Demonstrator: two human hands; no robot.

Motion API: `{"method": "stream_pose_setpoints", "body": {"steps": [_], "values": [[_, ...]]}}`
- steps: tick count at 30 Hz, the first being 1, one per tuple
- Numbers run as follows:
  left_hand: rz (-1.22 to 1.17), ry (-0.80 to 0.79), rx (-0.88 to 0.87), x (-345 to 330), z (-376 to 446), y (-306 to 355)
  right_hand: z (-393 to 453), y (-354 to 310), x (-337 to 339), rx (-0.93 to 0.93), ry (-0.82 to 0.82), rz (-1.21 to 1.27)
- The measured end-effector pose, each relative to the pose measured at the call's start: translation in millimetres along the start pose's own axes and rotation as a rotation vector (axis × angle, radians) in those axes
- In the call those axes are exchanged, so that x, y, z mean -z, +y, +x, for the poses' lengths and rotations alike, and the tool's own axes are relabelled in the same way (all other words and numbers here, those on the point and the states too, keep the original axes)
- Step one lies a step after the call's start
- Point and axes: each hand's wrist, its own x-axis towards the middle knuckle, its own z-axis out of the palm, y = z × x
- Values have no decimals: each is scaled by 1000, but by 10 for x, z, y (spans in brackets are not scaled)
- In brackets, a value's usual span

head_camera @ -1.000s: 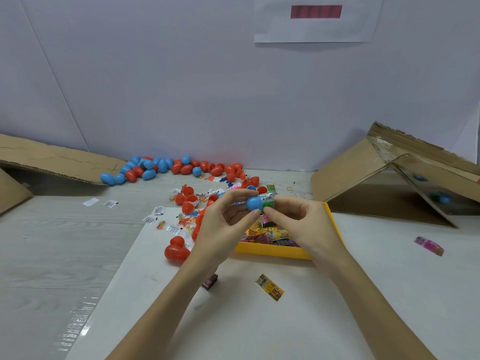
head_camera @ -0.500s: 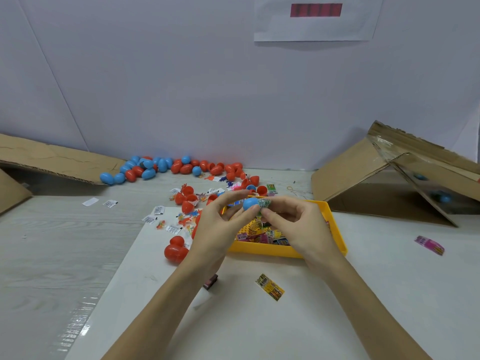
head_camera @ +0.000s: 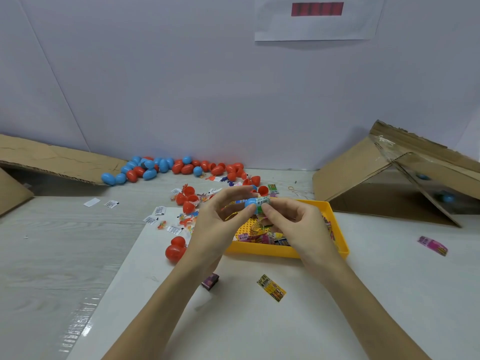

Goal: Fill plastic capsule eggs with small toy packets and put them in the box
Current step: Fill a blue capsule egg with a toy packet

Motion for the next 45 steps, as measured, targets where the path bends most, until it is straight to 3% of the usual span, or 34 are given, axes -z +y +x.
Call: {"method": "stream_pose_setpoints", "body": {"steps": [14,35,38,41,45], "values": [[-13,22,-35,23,15,-21,-8,-7,-32,57,93,-41],[117,-21,-154,5,-15,-12,-34,-46,-33,-47,42,-45],[224,-44,-268,-15,-41,-38,-46,-82,-51,-163,27,86],[367,-37,-387,-39,-44,-71,-40,-123,-57,-367,-26,372],[401,1,-405,-40,-43,-63,-16,-142,-39,-536,-111,627]]}}
